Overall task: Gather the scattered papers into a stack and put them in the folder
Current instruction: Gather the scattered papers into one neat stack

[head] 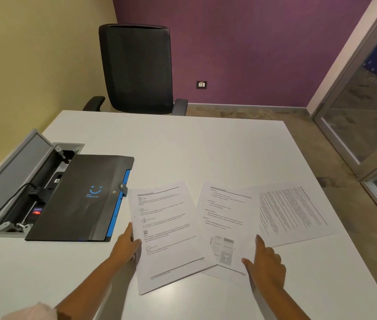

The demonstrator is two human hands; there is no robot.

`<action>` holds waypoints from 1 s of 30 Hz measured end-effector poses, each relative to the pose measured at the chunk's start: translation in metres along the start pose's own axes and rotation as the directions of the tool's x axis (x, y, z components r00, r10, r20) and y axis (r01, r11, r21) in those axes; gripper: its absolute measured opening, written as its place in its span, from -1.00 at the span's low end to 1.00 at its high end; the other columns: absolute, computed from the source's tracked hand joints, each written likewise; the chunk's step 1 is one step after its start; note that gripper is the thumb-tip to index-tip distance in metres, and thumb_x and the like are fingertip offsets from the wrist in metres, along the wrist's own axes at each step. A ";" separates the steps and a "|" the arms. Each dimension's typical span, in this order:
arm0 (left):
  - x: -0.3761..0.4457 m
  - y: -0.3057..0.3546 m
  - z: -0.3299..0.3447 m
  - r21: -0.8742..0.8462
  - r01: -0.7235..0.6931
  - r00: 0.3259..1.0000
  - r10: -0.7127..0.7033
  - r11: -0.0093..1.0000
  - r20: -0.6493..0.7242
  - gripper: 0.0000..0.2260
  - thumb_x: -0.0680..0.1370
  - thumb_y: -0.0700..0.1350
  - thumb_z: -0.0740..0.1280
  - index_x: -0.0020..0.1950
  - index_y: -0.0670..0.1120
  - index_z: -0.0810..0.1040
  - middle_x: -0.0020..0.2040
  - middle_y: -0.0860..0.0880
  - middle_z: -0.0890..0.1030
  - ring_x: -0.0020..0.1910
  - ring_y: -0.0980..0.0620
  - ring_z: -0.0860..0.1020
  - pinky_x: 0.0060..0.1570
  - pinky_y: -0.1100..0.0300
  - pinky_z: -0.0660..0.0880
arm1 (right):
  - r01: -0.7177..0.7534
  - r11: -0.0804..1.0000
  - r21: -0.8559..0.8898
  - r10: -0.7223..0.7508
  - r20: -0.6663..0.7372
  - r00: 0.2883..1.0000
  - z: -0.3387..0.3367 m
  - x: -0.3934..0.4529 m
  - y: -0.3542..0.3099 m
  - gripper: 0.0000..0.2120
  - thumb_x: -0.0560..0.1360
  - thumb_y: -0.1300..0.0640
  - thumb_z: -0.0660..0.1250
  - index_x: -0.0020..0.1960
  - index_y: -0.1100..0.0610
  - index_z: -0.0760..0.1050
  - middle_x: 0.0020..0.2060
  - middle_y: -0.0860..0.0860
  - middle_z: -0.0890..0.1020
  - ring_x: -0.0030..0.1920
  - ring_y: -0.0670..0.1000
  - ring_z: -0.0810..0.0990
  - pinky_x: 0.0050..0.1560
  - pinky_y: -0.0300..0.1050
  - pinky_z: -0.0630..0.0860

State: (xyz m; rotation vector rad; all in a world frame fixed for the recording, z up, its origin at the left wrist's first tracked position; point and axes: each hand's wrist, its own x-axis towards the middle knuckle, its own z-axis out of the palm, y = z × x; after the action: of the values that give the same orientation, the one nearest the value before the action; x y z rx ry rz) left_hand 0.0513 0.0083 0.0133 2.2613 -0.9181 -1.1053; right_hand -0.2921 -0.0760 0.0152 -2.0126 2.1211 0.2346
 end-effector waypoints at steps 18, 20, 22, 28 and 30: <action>0.007 0.019 0.009 -0.178 0.001 1.000 -0.004 0.984 -0.017 -0.68 0.56 -0.32 0.17 0.33 -0.24 0.38 0.31 -0.21 0.49 0.25 -0.18 0.47 0.16 0.04 0.42 | -0.040 0.564 0.825 0.192 -0.084 0.978 -0.011 0.011 0.000 -0.69 0.56 0.23 0.23 0.29 0.23 0.43 0.20 0.19 0.57 0.21 0.17 0.51 0.19 -0.05 0.41; 0.007 0.020 0.007 -0.151 -0.004 1.000 0.007 0.988 0.016 -0.69 0.56 -0.34 0.14 0.30 -0.26 0.40 0.29 -0.22 0.50 0.23 -0.18 0.48 0.16 0.07 0.42 | -0.006 0.503 0.864 0.237 -0.131 0.963 -0.023 0.017 0.004 -0.71 0.57 0.24 0.20 0.27 0.26 0.45 0.19 0.21 0.56 0.21 0.20 0.51 0.22 0.01 0.41; 0.006 0.020 0.006 -0.134 0.006 0.998 0.002 0.991 0.059 -0.70 0.56 -0.35 0.15 0.30 -0.29 0.37 0.30 -0.22 0.48 0.25 -0.19 0.47 0.21 0.04 0.41 | 0.024 0.454 0.891 0.259 -0.157 0.953 -0.035 0.023 0.010 -0.72 0.58 0.24 0.19 0.26 0.27 0.45 0.19 0.22 0.56 0.21 0.21 0.51 0.24 0.03 0.41; 0.004 0.037 0.006 -0.099 0.021 0.994 -0.031 0.995 -0.102 -0.41 0.58 -0.16 0.20 0.51 -0.16 -0.04 0.48 -0.24 0.22 0.44 -0.23 0.23 0.42 -0.12 0.17 | 0.030 0.213 0.977 0.355 -0.106 0.929 -0.058 0.036 0.024 -0.71 0.59 0.24 0.16 0.28 0.22 0.44 0.26 0.16 0.51 0.27 0.13 0.46 0.21 -0.13 0.35; -0.003 0.051 0.008 -0.268 -0.019 0.995 -0.007 0.963 -0.095 -0.41 0.58 -0.13 0.19 0.52 -0.13 -0.05 0.49 -0.21 0.22 0.44 -0.21 0.25 0.42 -0.12 0.19 | 0.004 0.176 0.984 0.316 -0.061 0.947 -0.059 0.033 0.021 -0.71 0.59 0.25 0.16 0.29 0.22 0.43 0.25 0.14 0.52 0.26 0.12 0.47 0.24 -0.11 0.36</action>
State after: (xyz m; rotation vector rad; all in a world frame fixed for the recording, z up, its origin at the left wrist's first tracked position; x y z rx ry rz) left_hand 0.0248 -0.0245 0.0430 2.0671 -0.6904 -1.0411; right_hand -0.3166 -0.1222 0.0632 -0.9717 1.7053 -1.1854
